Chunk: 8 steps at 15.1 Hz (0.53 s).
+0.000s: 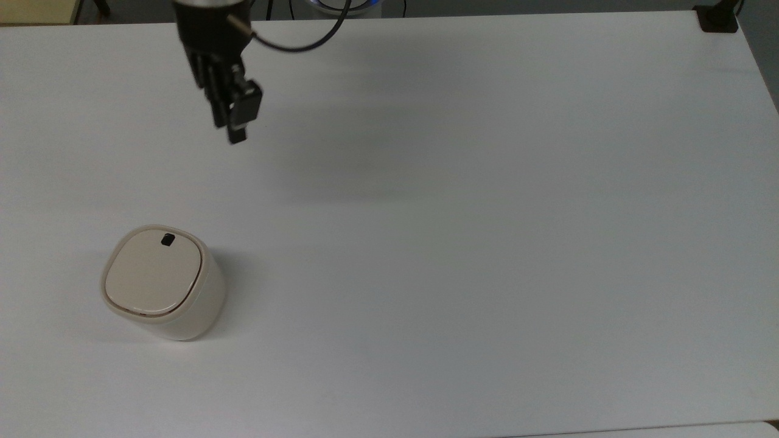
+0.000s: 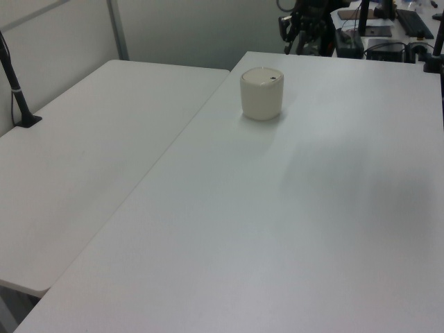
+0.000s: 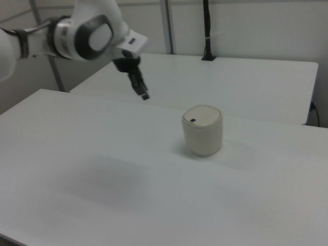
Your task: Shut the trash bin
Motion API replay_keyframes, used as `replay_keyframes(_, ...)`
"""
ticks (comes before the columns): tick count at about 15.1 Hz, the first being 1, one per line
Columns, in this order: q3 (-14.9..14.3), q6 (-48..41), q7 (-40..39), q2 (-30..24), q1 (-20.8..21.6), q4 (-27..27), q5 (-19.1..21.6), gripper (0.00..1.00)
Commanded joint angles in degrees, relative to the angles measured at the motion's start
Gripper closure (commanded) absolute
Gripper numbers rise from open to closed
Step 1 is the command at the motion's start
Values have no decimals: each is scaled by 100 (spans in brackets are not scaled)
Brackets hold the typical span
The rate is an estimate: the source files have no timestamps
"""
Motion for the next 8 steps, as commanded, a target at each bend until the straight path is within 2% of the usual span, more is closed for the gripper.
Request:
replay_keyframes(1,12,-903,-819,-691,422,-288,299,0)
replay_keyframes(5,3,-1862,-1180,-1148,870,-446,317,0)
replay_keyframes(6,12,-1872,-1468,-1280,888,-542,317,0)
replay_keyframes(8,3,-1907,-2626,-1317,871,-552,317,0)
